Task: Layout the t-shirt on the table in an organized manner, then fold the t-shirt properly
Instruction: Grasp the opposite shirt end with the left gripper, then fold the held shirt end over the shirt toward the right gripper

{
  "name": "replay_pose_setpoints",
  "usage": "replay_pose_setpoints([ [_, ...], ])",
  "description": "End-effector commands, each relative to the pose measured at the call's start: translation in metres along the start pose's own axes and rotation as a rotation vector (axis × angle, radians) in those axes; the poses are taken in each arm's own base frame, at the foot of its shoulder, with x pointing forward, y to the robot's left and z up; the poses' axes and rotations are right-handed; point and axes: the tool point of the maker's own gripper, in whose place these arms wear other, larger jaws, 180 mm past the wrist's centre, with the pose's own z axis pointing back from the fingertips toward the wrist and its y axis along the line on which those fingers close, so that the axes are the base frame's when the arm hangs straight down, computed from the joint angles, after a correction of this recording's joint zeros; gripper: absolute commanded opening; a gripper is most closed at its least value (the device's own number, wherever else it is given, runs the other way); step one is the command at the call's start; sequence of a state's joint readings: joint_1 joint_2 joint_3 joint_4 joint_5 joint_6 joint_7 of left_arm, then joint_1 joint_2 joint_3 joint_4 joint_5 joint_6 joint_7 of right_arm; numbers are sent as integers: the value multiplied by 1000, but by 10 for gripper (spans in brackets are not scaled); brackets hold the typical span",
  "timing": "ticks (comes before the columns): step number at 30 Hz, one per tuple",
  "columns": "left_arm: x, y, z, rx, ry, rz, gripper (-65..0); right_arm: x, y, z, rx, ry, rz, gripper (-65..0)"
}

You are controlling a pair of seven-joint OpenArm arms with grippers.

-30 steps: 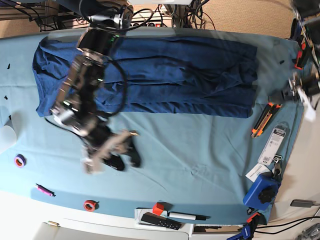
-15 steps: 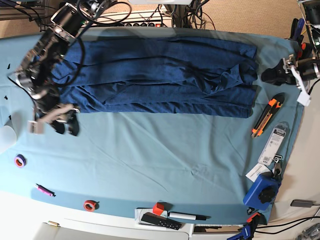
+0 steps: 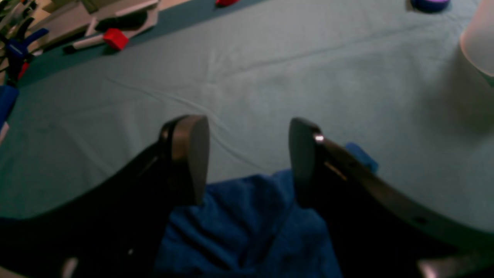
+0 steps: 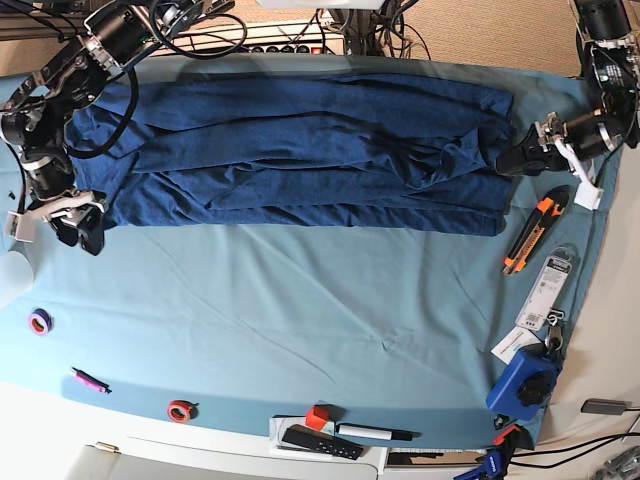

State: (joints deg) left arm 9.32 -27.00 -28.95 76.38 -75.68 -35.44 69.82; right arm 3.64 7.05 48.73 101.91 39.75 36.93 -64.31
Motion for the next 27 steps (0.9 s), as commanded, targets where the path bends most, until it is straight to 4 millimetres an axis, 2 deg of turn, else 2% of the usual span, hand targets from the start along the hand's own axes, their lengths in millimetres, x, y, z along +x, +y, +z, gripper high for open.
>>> replay_pose_setpoints([
  [1,10,3,7,26,-8,-29,-222,22,-1,4,5,-63,29,-322],
  [7,-5,7,4,45,37,-5,-222,25,-3,5,1,-64,41,-322],
  [11,-29,-7,-18,-6,106,1,-222,26,-3,5,1,-64,41,-322],
  [14,-38,-14,-34,-22,120,9,-222,25,-3,5,1,-61,41,-322],
  [17,-46,-16,-41,-20,150,-3,-223,25,-3,5,1,-59,41,-322],
  [27,-48,-19,-45,-28,145,4,-246,25,-3,5,1,-59,40,-322],
])
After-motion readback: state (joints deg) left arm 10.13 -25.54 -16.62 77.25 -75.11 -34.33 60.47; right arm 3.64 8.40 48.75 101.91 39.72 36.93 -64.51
